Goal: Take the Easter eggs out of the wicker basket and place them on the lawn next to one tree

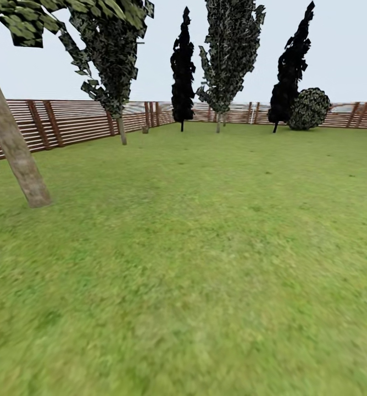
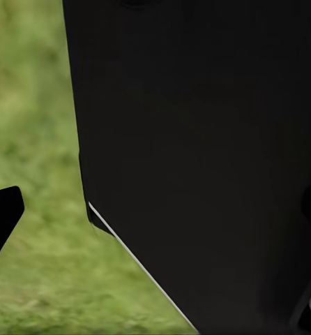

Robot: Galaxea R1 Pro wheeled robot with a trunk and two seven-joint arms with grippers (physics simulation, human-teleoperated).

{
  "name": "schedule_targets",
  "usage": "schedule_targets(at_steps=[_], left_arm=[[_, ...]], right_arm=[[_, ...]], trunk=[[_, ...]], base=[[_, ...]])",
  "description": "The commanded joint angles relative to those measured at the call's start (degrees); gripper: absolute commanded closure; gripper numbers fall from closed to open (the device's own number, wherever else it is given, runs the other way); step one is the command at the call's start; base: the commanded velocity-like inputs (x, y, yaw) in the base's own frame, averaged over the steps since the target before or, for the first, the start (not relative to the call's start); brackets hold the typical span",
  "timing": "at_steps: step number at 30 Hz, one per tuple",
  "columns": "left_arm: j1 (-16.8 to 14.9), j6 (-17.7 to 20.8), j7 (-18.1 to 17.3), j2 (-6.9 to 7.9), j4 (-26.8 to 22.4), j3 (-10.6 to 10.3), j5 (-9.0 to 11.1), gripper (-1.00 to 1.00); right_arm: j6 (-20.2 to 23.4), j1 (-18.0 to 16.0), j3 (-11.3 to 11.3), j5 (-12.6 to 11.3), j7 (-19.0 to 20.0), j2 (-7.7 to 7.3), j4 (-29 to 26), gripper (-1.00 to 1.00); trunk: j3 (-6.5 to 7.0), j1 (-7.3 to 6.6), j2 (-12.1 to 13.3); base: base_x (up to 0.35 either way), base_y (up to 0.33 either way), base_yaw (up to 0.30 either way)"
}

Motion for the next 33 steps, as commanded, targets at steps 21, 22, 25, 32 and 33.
schedule_targets(at_steps=[21, 22, 25, 32, 33], left_arm=[[0.0, 0.0, -0.1, -0.02, -0.1, 0.0, 0.0, -1.00], [0.0, 0.0, -0.1, -0.01, -0.1, 0.0, 0.0, -1.00], [0.0, 0.0, -0.1, -0.03, -0.1, 0.0, 0.0, -1.00], [0.0, 0.0, -0.1, -0.03, -0.1, 0.0, 0.0, -1.00], [0.0, 0.0, -0.1, -0.02, -0.1, 0.0, 0.0, -1.00]], right_arm=[[-0.3, 0.0, 0.2, 0.0, -0.2, 0.01, 0.0, -1.00], [-0.3, 0.0, 0.2, 0.0, -0.2, 0.01, 0.0, -1.00], [-0.3, 0.0, 0.2, 0.0, -0.3, 0.02, 0.0, -1.00], [-0.3, 0.0, 0.2, 0.0, -0.3, 0.06, 0.0, -1.00], [-0.3, 0.0, 0.2, 0.0, -0.3, 0.04, 0.0, -1.00]], trunk=[[-1.46, 0.01, 0.0], [-1.55, 0.01, 0.0], [-1.82, 0.01, 0.0], [-2.45, 0.01, 0.0], [-2.54, 0.01, 0.0]], base=[[0.137, 0.000, -0.009], [0.137, 0.000, 0.000], [0.137, 0.000, 0.000], [0.137, 0.000, 0.000], [0.137, 0.000, 0.000]])
